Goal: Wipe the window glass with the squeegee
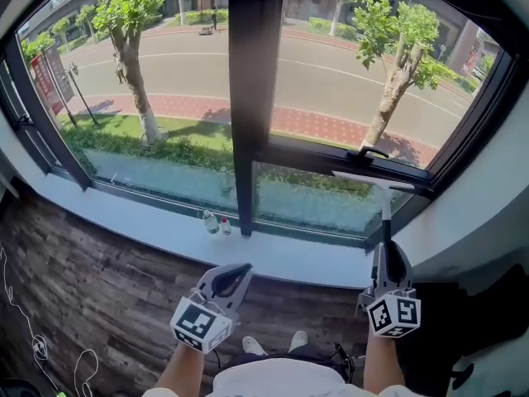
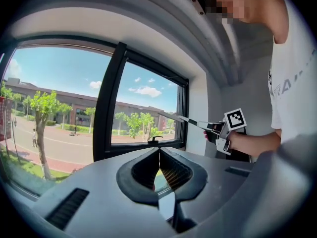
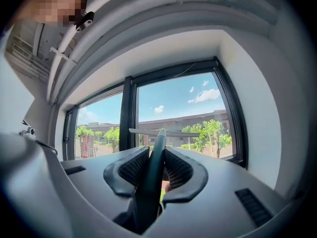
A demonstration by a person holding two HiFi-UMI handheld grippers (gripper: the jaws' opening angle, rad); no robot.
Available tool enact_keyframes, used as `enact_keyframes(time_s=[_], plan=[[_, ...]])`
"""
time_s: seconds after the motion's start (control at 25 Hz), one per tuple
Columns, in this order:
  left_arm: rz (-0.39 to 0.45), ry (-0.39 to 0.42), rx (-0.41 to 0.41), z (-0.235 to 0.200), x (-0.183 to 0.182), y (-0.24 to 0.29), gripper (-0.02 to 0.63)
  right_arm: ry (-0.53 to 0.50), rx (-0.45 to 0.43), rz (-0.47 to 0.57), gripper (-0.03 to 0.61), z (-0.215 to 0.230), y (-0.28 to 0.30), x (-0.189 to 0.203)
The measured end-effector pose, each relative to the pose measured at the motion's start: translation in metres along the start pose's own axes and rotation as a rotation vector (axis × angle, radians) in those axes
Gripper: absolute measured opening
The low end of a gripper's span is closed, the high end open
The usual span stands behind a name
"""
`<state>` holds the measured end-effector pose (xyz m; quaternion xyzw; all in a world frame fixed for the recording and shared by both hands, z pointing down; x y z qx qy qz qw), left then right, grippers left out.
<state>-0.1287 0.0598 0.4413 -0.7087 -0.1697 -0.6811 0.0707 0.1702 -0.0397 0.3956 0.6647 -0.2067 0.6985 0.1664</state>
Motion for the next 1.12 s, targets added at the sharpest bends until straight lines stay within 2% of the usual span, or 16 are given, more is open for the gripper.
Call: enact_keyframes(time_s=[0.24, 0.44, 0.68, 0.84, 1.12], plan=[[0.035, 0.039, 0.069, 0.055, -0.019, 0.020, 0.018, -0.055, 0.065, 0.051, 0.100, 0.039, -0.056, -0.025], [0.055, 0.027, 0.098, 0.112, -0.035, 0.035, 0.018, -0.040, 0.107, 0.066, 0.100, 0.088, -0.107, -0.040], [0.067, 0.045, 0.081, 0.160, -0.050, 0.056, 0.018, -0.032, 0.077, 0.082, 0.100, 0.134, -0.127, -0.054], [0.063, 0.052, 0.078, 0.175, -0.050, 0.063, 0.018, -0.011, 0.070, 0.082, 0.100, 0.151, -0.126, -0.052], [0.069, 0.052, 0.037, 0.170, -0.057, 0.069, 0.018, -0.009, 0.022, 0.081, 0.100, 0.151, -0.112, -0.049]])
Point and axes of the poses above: the fingertips, and each gripper's own axes: y forward along the fingers, z to its right, x out of its underside, the point moved 3 cm from there along -y, backward along the fingers, and after that the axes turned 10 degrees about -x, right-handed, at the moved point
